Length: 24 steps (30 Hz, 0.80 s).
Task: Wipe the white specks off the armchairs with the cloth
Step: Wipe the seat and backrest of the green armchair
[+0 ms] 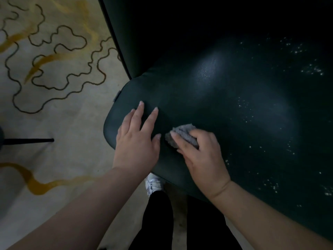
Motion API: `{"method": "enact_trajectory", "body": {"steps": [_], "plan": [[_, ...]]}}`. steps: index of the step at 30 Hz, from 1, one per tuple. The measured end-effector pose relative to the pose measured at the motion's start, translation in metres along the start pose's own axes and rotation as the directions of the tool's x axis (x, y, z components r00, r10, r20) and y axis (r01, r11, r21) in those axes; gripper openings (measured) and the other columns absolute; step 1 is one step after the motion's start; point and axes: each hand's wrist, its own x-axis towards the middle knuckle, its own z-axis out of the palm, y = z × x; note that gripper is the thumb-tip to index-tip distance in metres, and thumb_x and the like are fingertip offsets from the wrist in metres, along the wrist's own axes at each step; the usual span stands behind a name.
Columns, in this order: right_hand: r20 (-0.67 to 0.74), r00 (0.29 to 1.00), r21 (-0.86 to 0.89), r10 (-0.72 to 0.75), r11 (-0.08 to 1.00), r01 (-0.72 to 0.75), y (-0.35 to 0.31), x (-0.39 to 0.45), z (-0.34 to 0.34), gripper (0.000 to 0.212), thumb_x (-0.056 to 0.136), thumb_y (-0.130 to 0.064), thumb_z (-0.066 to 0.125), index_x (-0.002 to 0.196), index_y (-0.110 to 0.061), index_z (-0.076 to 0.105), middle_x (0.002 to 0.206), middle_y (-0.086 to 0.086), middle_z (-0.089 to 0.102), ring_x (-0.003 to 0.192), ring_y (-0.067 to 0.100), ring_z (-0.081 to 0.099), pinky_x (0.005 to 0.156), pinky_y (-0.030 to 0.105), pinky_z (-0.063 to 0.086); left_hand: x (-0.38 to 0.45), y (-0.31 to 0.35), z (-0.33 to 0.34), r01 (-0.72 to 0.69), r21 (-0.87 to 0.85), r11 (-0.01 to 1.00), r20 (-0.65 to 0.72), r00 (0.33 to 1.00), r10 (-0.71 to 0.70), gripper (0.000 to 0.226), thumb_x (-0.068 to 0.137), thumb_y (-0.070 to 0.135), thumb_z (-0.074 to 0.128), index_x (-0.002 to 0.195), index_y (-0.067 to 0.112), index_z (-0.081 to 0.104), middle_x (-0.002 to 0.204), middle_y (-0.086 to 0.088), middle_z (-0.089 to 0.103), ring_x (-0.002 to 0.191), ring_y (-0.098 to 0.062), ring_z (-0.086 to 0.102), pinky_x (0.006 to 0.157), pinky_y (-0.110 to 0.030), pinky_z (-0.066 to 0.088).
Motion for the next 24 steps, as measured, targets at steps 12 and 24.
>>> {"method": "enact_trajectory", "body": {"steps": [12,24], "plan": [[-0.091,0.987,-0.054,0.135,0.989,-0.140,0.010,0.063,-0.009,0.046,0.086,-0.013,0.061,0.131,-0.022,0.059,0.111,0.012,0.053,0.095,0.033,0.050,0.079,0.044,0.048,0.008,0.004,-0.001,0.009,0.008,1.000,-0.010,1.000,-0.009,0.062,0.091,0.037,0.055,0.148,0.034,0.032,0.159,-0.003,0.018,0.142,-0.028,0.020,0.114,-0.044,0.022],[-0.228,0.918,-0.010,0.324,0.942,-0.335,0.054,0.031,-0.041,0.054,0.084,-0.005,0.064,0.135,-0.019,0.055,0.114,0.015,0.051,0.101,0.030,0.048,0.089,0.036,0.045,0.014,0.047,0.016,-0.250,0.082,0.965,-0.054,0.966,0.255,0.063,0.086,0.032,0.065,0.144,0.024,0.043,0.153,-0.006,0.032,0.130,-0.025,0.029,0.103,-0.046,0.036]]}}
